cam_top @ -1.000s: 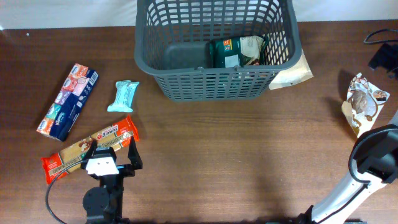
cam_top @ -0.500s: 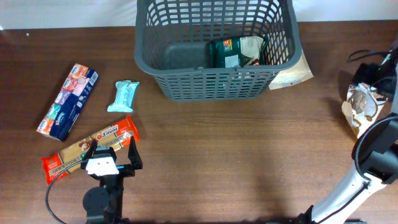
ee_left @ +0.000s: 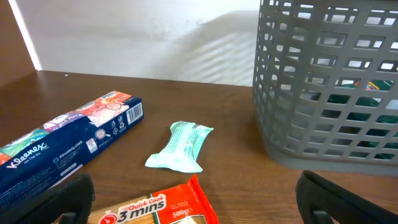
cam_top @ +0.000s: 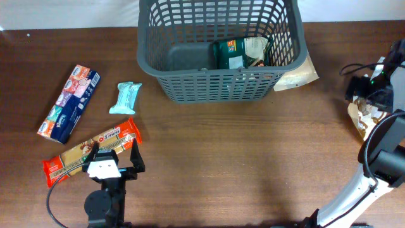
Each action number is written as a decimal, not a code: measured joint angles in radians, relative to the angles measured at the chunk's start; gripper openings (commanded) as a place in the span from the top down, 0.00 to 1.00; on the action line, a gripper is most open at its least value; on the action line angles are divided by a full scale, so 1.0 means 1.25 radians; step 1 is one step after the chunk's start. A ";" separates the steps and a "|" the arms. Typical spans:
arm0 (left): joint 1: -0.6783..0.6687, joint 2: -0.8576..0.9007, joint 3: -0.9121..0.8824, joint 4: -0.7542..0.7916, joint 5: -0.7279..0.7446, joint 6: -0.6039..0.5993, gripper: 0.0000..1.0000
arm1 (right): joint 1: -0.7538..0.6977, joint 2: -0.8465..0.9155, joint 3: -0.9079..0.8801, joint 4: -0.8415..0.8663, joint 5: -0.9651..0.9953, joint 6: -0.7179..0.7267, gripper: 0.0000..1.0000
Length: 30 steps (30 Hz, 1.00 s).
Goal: Pack container
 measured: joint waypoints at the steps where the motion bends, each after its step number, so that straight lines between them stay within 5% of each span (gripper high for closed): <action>1: 0.000 0.000 0.000 0.000 0.000 0.000 0.01 | -0.002 0.000 -0.013 0.007 -0.002 -0.002 0.01; 30: 0.000 0.000 0.000 0.000 0.000 0.000 0.01 | -0.049 0.000 -0.187 0.135 -0.029 -0.026 0.01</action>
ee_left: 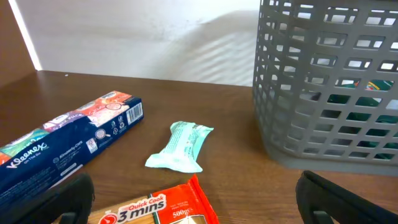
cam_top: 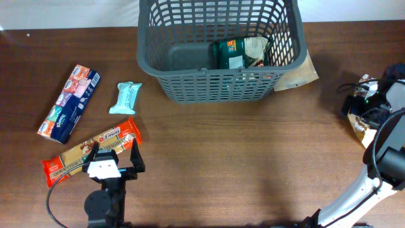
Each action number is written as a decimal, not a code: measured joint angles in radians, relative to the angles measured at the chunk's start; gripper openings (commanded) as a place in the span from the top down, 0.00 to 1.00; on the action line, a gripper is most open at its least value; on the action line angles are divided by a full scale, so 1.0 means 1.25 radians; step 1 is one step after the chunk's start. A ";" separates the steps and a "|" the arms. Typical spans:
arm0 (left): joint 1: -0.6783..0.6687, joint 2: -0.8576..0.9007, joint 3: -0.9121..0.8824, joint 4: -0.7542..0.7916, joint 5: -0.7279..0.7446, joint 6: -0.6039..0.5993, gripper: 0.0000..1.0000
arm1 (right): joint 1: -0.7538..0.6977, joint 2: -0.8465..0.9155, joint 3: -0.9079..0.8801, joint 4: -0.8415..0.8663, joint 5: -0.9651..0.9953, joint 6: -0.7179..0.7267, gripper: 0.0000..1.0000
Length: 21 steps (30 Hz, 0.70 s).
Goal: Pack container
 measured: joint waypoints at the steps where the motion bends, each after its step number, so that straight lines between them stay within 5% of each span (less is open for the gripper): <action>1: 0.000 0.000 0.000 0.000 0.000 0.000 0.01 | 0.000 0.000 -0.001 0.001 0.000 0.000 0.00; 4: 0.000 0.000 0.000 0.000 0.000 0.000 0.01 | 0.000 0.000 -0.002 0.002 -0.008 -0.005 0.24; 5: 0.000 0.000 0.000 0.000 0.000 0.000 0.01 | 0.000 0.000 -0.002 0.003 -0.011 -0.002 0.60; 7: 0.000 0.000 0.000 0.000 0.000 0.000 0.01 | 0.000 -0.002 -0.002 0.002 -0.015 -0.005 0.92; 21: 0.000 0.000 0.000 0.000 0.000 0.000 0.01 | 0.000 -0.020 0.004 -0.017 -0.078 -0.005 0.96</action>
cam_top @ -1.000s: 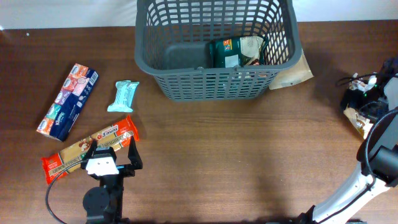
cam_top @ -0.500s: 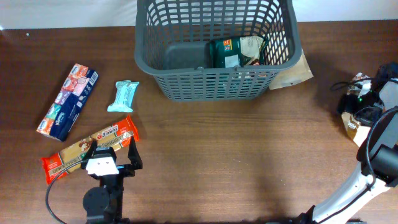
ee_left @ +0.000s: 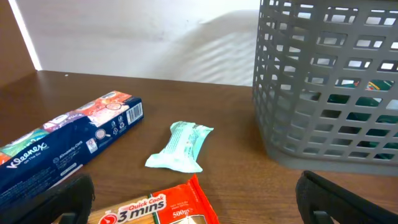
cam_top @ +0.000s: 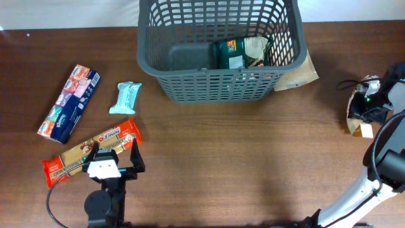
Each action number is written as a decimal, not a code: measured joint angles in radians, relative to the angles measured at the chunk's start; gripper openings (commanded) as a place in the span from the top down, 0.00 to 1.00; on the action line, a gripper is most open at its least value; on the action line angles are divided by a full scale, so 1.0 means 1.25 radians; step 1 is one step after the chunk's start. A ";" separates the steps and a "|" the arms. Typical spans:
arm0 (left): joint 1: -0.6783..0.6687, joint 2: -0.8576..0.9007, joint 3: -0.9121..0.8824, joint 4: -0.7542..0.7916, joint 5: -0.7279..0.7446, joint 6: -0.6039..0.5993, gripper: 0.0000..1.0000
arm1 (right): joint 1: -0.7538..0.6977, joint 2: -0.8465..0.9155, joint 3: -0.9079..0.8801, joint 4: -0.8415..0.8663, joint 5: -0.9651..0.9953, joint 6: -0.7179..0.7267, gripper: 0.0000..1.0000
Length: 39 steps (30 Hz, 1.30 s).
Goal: Pack container
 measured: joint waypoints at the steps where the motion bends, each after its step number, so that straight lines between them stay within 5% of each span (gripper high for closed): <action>1: 0.000 0.000 0.000 0.000 0.000 0.000 0.01 | 0.000 0.000 0.005 -0.010 -0.006 0.000 0.96; 10: 0.000 0.000 0.000 0.000 0.000 0.000 0.01 | 0.028 -0.030 0.170 -0.112 -0.028 0.000 0.96; 23: 0.000 0.000 0.000 0.000 0.000 0.000 0.01 | 0.145 -0.256 0.482 -0.216 -0.145 0.000 0.96; 39: 0.000 0.000 0.000 0.000 0.000 0.000 0.01 | 0.477 -0.287 0.536 -0.123 -0.274 0.002 0.97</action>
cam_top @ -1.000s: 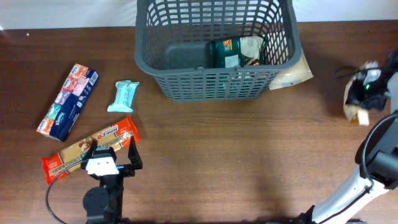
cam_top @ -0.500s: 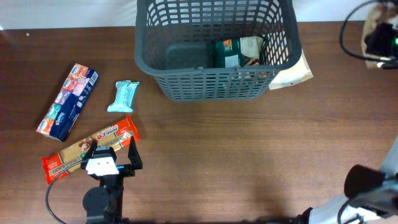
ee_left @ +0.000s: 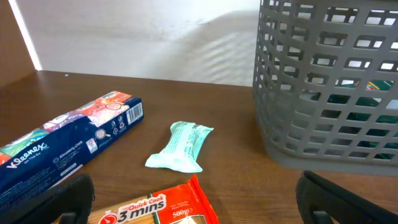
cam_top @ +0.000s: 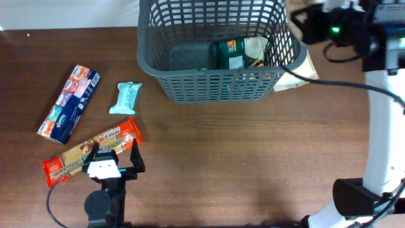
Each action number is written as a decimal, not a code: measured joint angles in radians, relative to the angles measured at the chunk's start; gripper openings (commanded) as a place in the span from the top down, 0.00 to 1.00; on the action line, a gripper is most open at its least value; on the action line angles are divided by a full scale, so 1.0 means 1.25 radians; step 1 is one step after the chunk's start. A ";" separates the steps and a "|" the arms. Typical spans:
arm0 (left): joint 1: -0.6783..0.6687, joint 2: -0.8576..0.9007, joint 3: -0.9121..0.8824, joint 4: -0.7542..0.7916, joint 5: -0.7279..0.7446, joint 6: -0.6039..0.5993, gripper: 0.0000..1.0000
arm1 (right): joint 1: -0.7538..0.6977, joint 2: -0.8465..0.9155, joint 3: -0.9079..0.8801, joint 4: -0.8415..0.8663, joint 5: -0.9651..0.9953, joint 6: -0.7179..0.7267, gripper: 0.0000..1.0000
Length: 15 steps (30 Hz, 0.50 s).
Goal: Pack container
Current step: 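Carry the mushroom bag over the basket and lower it in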
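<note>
A grey slatted basket (cam_top: 215,85) stands at the back, holding a green packet (cam_top: 233,54). On the table to its left lie a blue Kleenex pack (cam_top: 68,103), a mint-wrapped bar (cam_top: 125,97) and a red pasta packet (cam_top: 88,152). My left gripper (cam_top: 115,152) rests open over the pasta packet, with one finger on each side (ee_left: 68,199). In the left wrist view the pasta (ee_left: 155,208), the bar (ee_left: 180,146) and the Kleenex pack (ee_left: 68,140) lie ahead. My right gripper (cam_top: 305,20) hangs over the basket's right rim; its jaws and any load are hidden.
A tan paper packet (cam_top: 297,75) lies against the basket's right side. The right arm's white link (cam_top: 380,126) runs down the right edge to its base (cam_top: 357,199). A white wall stands behind the basket (ee_left: 323,93).
My right gripper has gone from the tan packet at the table's right edge to above the basket's right rim. That packet no longer shows at the right edge. The left arm is unmoved.
My right gripper was at the right edge over a tan packet, then lower on it, with the packet shifted slightly at the third moment. Now the arm is raised over the basket's right rim. The left gripper stayed open over the pasta throughout.
</note>
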 measured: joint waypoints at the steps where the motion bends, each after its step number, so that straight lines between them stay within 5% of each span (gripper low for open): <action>1: 0.000 0.000 0.000 0.000 0.000 0.000 0.01 | 0.018 0.000 0.000 0.013 -0.002 0.003 0.96; 15: 0.000 0.000 0.000 0.000 0.000 0.000 0.01 | 0.141 0.135 0.002 0.043 -0.005 0.013 0.96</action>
